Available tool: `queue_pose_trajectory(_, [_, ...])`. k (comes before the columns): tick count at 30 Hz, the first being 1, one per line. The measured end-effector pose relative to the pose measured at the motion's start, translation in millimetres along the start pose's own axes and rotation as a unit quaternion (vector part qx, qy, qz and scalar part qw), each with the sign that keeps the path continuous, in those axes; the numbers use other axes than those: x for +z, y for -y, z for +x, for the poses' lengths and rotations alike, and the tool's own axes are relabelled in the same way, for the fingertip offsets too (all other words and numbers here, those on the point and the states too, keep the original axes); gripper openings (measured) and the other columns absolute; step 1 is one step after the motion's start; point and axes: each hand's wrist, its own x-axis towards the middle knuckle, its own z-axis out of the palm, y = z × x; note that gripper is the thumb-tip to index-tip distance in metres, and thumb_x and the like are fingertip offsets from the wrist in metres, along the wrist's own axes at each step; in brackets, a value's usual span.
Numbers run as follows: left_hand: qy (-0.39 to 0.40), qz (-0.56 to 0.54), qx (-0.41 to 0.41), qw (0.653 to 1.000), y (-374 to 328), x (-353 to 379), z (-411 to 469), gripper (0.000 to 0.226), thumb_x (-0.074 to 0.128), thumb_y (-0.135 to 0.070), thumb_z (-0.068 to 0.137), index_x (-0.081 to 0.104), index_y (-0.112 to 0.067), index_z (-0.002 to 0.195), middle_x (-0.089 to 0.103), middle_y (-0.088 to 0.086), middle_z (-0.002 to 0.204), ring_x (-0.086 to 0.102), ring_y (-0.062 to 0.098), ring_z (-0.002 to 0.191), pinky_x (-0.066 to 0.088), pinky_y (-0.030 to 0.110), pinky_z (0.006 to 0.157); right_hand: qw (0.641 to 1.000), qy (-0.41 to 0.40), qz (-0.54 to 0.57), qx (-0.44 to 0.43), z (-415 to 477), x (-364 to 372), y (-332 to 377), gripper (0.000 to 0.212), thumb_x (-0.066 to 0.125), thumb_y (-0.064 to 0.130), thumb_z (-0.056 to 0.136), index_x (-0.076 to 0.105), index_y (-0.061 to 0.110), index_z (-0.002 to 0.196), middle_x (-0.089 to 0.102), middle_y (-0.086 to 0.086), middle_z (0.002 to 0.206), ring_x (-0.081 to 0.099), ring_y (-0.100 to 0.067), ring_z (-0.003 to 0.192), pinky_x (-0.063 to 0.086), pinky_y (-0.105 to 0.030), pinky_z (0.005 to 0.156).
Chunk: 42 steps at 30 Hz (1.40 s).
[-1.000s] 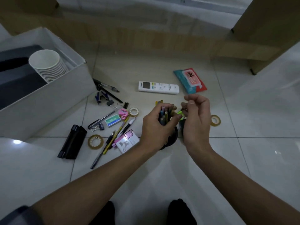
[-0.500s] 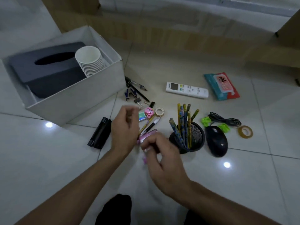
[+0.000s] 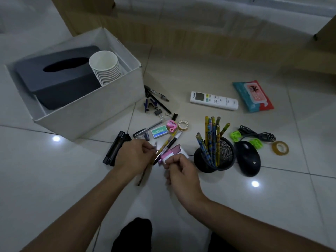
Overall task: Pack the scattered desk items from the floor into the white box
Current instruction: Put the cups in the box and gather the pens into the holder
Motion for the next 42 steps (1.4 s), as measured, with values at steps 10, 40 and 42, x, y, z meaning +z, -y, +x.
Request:
queue_pose_trajectory(10, [0.150,-0.276,-0.070,0.947,-49,-29,-11,0.013,0.080,-0.018,0.081,0.079,-0.007,0.088,0.077,0.004,0.074,0.065,-0.001,0.053,0.044,0.009,0.047,0.942,0.113,0.266,0.173,1,3,35,0.034,0.029,-0.001,0.094,0.063,0.004,0.096,0.058,-0.006,0.062,0.047,-0.017,0.043,0.041,-0.028,0.049])
queue_pose_trajectory(40, [0.134,0.071,0.071,0.986,-32,-21,-2,0.015,0.062,-0.029,0.092,0.067,-0.016,0.096,0.069,0.002,0.088,0.067,0.019,0.079,0.052,0.028,0.065,0.993,-0.001,0.068,0.094,9,-3,24,0.031,0.057,0.039,0.096,0.052,0.012,0.082,0.052,-0.007,0.069,0.041,-0.009,0.047,0.034,-0.022,0.045])
queue_pose_trajectory(42, [0.237,-0.035,0.064,0.969,-44,-41,-6,0.010,0.062,-0.024,0.092,0.068,-0.017,0.096,0.071,0.001,0.087,0.071,0.016,0.075,0.059,0.029,0.065,0.993,-0.003,0.075,0.086,12,-1,30,0.033,0.061,0.047,0.092,0.059,0.016,0.081,0.057,0.001,0.067,0.050,-0.010,0.056,0.038,-0.025,0.053])
